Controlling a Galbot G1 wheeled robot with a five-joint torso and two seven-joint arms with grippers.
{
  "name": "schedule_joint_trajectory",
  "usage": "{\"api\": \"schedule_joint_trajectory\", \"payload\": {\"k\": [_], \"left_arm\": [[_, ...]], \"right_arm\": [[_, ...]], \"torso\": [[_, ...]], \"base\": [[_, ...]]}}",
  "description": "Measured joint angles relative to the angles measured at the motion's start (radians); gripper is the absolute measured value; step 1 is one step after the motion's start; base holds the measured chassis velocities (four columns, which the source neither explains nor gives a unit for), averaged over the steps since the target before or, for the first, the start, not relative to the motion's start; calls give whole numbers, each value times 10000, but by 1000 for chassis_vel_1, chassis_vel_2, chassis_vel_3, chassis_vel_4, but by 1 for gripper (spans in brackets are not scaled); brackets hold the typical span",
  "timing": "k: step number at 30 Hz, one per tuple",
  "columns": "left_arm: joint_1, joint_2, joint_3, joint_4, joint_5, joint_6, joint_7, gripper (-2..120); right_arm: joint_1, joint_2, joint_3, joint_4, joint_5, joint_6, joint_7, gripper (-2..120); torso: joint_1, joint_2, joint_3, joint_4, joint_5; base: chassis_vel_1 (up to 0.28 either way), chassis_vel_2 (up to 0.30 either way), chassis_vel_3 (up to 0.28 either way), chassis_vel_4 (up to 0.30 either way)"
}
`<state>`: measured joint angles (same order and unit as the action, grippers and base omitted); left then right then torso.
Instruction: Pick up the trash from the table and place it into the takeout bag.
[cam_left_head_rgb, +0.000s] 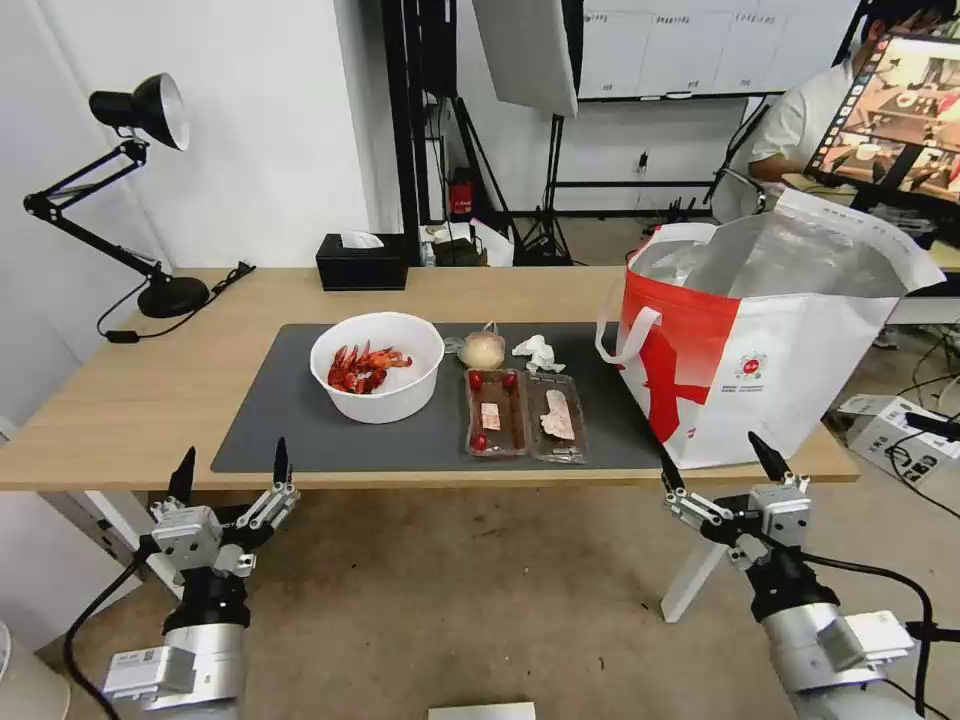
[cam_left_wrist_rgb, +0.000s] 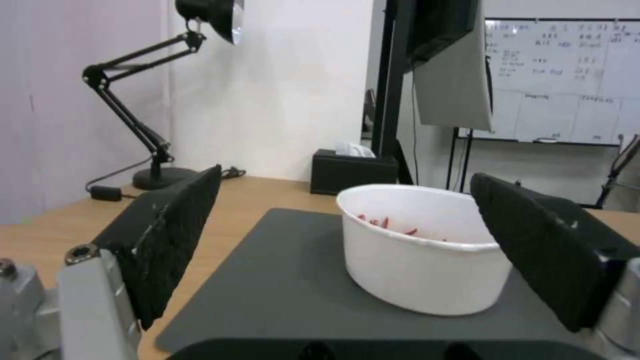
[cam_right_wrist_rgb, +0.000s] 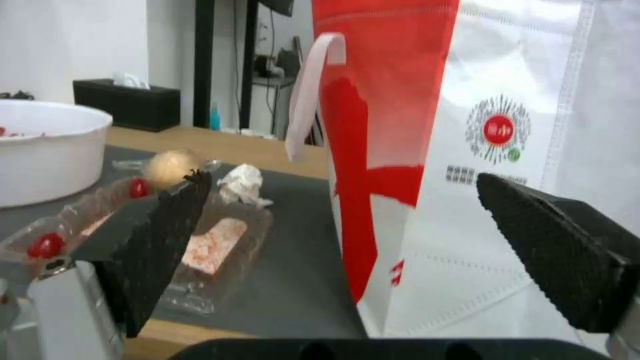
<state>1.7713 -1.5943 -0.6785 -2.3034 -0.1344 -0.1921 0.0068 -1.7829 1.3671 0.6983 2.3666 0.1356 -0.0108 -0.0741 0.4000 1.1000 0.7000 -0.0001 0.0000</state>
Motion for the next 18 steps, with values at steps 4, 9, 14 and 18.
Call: {"api": "schedule_joint_trajectory", "payload": {"k": [4, 9, 14, 18], "left_arm": [[79, 1, 91, 128, 80, 0, 31, 100], [219, 6, 132, 175, 112, -24, 76, 100], [338, 10, 117, 167, 121, -90, 132, 100], [431, 13, 106, 179, 121, -262, 244, 100]], "right_arm": [[-37, 124, -167, -163, -19, -35, 58, 100], [-77, 230, -284, -267, -30, -36, 85, 100], [-110, 324, -383, -271, -86, -36, 90, 100], [-167, 415, -482, -275, -155, -36, 94, 100]], "torso": [[1, 0, 0, 0, 0], [0, 0, 0, 0, 0], [0, 0, 0, 1, 0], [0, 0, 0, 1, 0]], "base": [[0, 0, 0, 0], [0, 0, 0, 0], [0, 0, 0, 0], [0, 0, 0, 0]]}}
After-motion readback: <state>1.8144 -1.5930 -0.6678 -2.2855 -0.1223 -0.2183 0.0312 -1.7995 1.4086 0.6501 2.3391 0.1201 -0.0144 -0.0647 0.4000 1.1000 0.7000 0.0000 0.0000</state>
